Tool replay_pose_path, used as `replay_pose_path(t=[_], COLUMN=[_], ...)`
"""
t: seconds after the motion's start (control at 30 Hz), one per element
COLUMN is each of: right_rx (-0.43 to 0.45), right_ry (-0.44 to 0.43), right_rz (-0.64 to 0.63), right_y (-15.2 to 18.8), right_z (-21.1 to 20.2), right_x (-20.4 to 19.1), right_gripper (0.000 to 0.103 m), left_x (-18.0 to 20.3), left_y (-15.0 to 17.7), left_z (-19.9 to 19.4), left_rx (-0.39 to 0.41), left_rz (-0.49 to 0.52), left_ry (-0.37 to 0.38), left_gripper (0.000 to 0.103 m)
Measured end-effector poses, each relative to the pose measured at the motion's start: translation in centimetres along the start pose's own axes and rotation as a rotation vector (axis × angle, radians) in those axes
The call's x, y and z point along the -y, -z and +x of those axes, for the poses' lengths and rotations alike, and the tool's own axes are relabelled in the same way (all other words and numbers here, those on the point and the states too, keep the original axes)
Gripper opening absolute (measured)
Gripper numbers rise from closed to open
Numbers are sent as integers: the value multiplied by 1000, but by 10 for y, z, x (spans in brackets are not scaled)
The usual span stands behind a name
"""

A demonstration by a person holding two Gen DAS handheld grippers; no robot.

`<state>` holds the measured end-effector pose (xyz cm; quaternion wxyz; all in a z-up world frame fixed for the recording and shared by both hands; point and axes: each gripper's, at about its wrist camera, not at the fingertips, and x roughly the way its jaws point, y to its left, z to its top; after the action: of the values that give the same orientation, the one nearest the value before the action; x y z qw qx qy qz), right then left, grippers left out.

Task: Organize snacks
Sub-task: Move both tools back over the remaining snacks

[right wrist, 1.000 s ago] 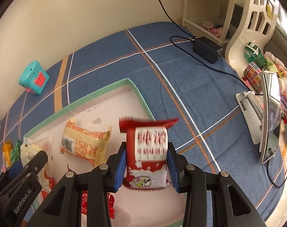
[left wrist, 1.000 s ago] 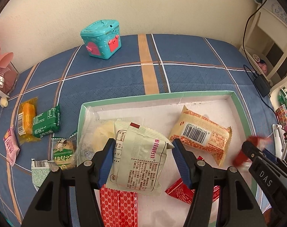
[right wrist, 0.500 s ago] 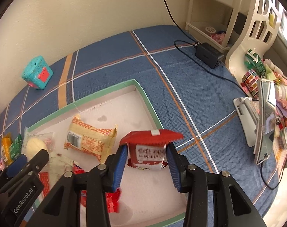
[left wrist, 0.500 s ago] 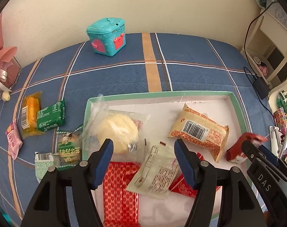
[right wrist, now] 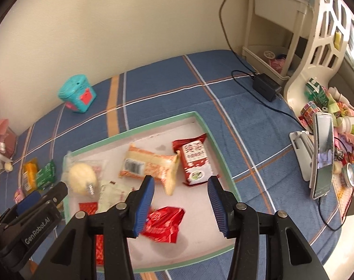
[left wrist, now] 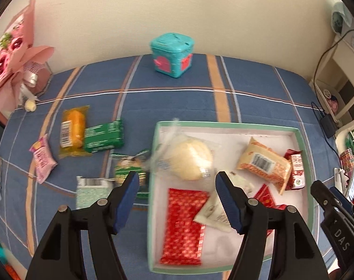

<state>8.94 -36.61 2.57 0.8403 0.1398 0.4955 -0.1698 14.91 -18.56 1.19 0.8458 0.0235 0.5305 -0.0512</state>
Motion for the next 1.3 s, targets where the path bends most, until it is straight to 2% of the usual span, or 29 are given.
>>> replay_pose_path(t=[0.17,0.57,0.63,0.67,0.73,0.83,0.9,1.0,1.17,1.3], right_rx=[-5,-2,-9,-16,-28,-35,-39,-40,-40,-36], right_ry=[-12,-19,-24,-27,-34,-36,-38,-44,-45,-52], right_rz=[-15,-107,-121,-124,-133,-144,-150,-161,-170,-182], right_y=[11,23,24,25,27,29,30,30,33,34], right_z=[-7,-11,-10,-8,-5,-1,2,4,6,7], right_x=[-9,-42,-46,-48,-52,-56,-58,-61,-67,-71], right_gripper=[51,51,51,55,66,71,78,87,103,103], left_x=[-28,-79,-84,-86,-90,-93,-95,-98,-100,-101], left_y=[6,18,19,20,20,19,20,20,21,21], left_z=[-4,-11,-9,-9,-7,-3,0,5,10,12], left_rx=[5,-5,-13,-16,-20,-23,-31,-41,-50,-52], left_rz=[-56,-181,-195,-199,-209,-215,-217,-221,-220,-221], left_ry=[-27,-25,-23,-22,-29,-39,-47,-53,-51,-58], left_gripper=[69,69,72,79,84,84,84,94,94,94])
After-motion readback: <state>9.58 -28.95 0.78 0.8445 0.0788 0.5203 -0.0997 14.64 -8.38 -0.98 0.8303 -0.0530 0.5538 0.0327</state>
